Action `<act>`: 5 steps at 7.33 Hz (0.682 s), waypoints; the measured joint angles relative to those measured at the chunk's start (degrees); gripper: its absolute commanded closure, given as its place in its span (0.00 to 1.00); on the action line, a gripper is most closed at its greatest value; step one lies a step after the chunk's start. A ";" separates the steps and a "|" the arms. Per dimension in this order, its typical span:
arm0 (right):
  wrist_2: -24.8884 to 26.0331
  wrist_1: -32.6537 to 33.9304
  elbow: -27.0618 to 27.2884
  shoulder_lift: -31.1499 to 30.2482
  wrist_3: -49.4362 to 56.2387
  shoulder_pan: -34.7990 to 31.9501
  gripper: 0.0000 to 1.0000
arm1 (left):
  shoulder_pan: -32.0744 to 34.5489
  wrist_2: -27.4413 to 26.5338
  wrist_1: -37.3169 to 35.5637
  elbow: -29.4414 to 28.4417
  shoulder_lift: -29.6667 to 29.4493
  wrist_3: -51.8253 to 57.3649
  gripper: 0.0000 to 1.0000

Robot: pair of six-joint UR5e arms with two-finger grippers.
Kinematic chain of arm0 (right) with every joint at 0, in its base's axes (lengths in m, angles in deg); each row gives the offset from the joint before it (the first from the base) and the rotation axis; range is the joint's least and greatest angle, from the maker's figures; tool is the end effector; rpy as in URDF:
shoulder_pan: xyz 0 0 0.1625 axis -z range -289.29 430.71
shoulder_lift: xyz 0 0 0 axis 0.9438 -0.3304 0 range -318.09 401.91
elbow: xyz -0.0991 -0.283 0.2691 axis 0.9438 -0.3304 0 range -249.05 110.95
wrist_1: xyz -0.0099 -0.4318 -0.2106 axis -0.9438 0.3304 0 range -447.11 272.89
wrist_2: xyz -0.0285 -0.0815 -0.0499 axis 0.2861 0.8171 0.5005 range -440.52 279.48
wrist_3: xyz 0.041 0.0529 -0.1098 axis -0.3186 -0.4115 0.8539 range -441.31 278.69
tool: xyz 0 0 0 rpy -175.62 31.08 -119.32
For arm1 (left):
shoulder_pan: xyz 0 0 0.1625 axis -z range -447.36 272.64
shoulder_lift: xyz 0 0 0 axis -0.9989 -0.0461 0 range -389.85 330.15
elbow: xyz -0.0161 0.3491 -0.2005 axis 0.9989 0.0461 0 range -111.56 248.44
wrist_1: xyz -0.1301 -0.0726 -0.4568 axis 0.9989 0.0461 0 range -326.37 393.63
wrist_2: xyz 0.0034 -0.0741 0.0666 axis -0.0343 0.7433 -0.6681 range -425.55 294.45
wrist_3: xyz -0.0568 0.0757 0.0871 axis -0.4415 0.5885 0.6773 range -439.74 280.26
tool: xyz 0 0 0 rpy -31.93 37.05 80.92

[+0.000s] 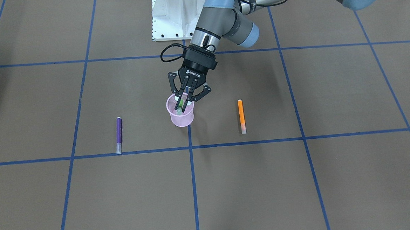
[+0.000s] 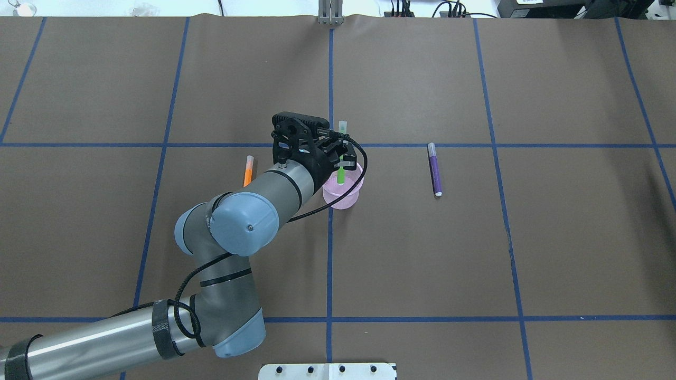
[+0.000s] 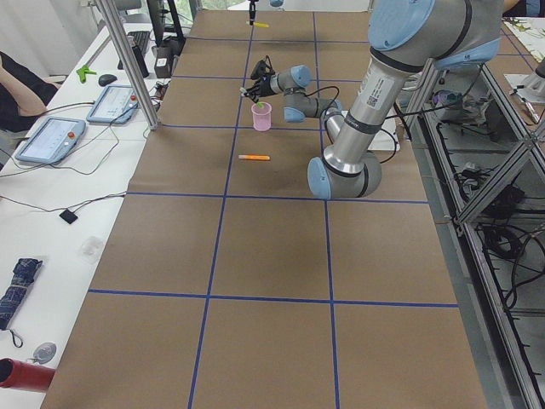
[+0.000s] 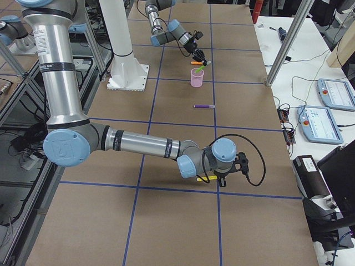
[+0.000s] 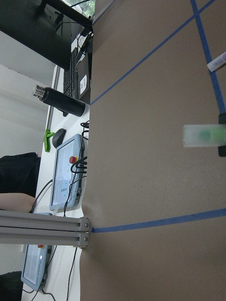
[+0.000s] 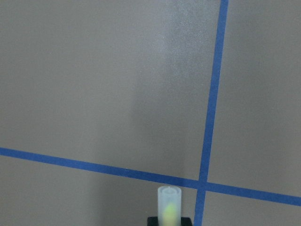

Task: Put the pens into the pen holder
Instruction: 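Lower the green marker into the pink cup with the left gripper, then open the left gripper and withdraw while the right arm lifts the yellow marker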

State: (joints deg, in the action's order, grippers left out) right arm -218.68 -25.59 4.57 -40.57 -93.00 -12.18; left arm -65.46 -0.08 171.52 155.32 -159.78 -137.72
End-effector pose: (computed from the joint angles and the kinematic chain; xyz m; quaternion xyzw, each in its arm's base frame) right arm -0.0410 -0.6314 0.6803 0.0878 -0.4220 -0.0336 0.9017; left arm 0.6299 -0.4544 0.1064 0.4383 0.5155 -0.0789 0.7320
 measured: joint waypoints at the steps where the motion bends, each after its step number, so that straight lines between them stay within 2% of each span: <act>1: 0.00 -0.02 0.15 0.02 0.00 0.00 1.00 | -0.16 -0.07 0.03 -0.58 -0.06 0.03 1.00; 2: 0.00 -0.04 0.50 0.05 0.00 0.00 1.00 | -0.29 -0.10 0.05 -1.11 -0.13 0.04 0.86; 3: 0.02 -0.02 1.21 0.09 -0.03 0.00 1.00 | -0.38 -0.09 0.03 -1.36 -0.19 0.01 0.35; 4: 0.08 -0.03 2.07 0.13 -0.12 0.00 1.00 | -0.49 -0.06 0.02 -1.42 -0.22 -0.01 0.02; 5: 0.15 -0.16 2.99 0.22 -0.64 0.00 1.00 | -0.57 -0.04 0.03 -1.30 -0.22 -0.02 0.01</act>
State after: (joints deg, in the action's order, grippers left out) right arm -218.53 -25.74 7.55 -40.35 -93.63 -12.17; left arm -66.03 -0.12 171.55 154.02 -159.99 -137.74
